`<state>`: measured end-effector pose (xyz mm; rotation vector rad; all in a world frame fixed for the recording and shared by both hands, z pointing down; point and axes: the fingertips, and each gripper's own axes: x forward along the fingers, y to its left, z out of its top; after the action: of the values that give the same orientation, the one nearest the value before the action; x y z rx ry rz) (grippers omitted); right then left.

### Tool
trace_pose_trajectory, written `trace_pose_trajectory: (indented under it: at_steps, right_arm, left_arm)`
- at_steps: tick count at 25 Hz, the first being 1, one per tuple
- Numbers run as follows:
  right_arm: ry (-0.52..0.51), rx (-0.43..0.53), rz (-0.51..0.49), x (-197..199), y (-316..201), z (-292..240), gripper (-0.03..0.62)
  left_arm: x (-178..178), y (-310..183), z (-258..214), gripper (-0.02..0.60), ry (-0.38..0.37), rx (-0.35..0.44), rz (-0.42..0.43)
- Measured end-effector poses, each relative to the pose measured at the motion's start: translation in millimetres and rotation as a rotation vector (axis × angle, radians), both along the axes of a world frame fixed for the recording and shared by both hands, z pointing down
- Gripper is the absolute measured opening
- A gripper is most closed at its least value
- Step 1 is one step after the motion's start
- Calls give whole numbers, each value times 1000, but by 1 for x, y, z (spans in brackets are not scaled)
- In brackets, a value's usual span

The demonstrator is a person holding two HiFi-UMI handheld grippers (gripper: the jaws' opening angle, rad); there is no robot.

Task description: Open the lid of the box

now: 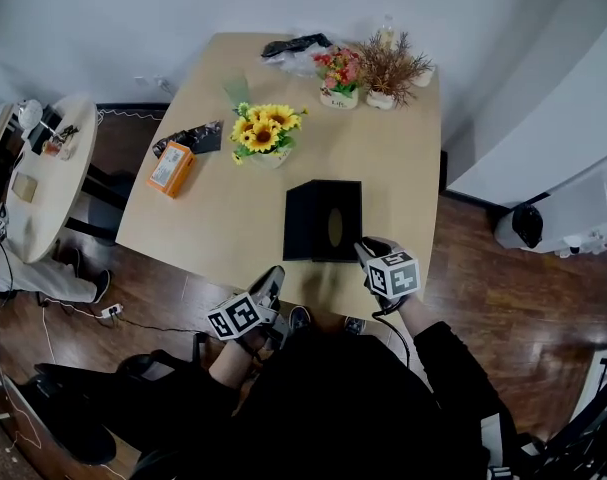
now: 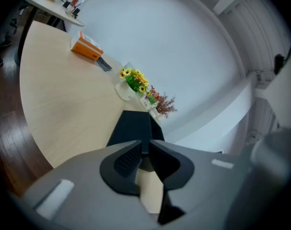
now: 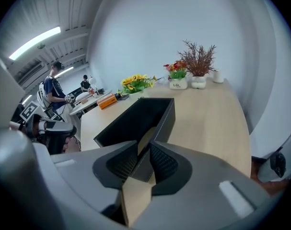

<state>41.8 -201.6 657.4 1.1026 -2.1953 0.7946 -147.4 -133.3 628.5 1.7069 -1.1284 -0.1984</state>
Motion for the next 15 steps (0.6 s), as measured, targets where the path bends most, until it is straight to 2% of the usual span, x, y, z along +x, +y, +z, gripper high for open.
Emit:
trace_pose_trajectory:
  at_steps: [3,8,12,15]
  right_arm:
    - [3,3,6,0,-1,0,83]
    - [6,12,-1,1,-1,-2,83]
    - [-83,139,43,1,-4,-44,72]
    - [-149,235,61,0,-5,-88,72]
  left_arm:
    - [3,-11,-36,28,-101,135,39]
    - [45,-35,-109,28,-382,439,198]
    - [68,-41,-146,28,-615,613,268]
    - [79,-42,-162,28,-679,681,296]
